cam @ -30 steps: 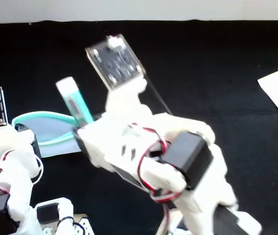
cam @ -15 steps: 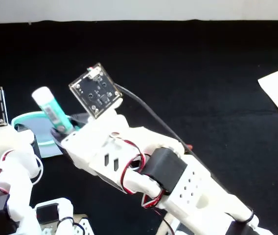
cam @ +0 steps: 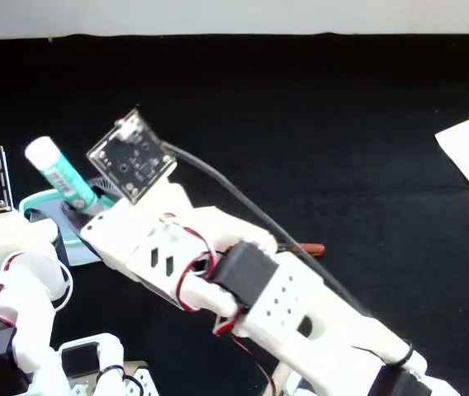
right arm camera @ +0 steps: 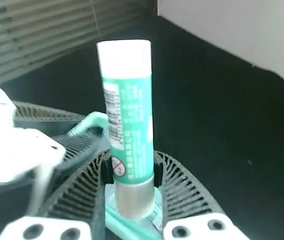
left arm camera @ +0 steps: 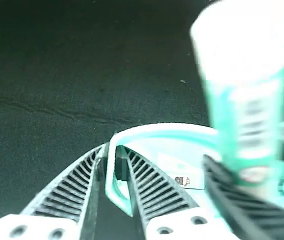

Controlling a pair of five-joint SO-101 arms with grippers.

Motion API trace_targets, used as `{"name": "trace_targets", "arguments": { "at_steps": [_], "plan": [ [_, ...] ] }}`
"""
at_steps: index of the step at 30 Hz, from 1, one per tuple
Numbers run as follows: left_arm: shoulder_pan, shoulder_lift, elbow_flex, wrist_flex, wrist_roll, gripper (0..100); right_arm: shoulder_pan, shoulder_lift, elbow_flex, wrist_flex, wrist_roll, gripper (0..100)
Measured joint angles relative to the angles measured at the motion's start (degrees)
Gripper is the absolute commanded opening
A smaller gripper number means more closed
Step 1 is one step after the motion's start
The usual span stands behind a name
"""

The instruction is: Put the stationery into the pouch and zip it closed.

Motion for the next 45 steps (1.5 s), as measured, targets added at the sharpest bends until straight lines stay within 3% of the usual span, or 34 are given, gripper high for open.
{"name": "trace_targets", "arguments": {
  "at_steps": [9,11,15,23,30,39,45],
  "plan": [
    [0.0,0.0,0.2,-0.1,0.0,1,1.1,-1.0,16.6,-9.9,-1.8,1.2],
    [0.0,0.0,0.2,-0.1,0.0,1,1.5,-1.0,18.0,-10.7,-1.8,5.7],
    [0.0,0.0,0.3,-0.1,0.0,1,1.8,-1.0,18.7,-11.0,-1.8,24.5],
    [0.3,0.0,0.3,-0.1,0.0,1,1.7,-1.0,18.3,-10.5,-1.8,25.6],
    [0.3,0.0,0.3,-0.2,0.0,1,2.0,-0.2,4.8,3.0,-1.8,25.6],
    [0.0,0.0,0.2,-0.2,0.0,1,7.4,0.0,-35.3,28.0,-1.8,25.6],
    [0.0,0.0,0.2,-0.2,0.0,1,19.3,-0.6,-49.8,37.5,-0.7,25.5]
  ]
}}
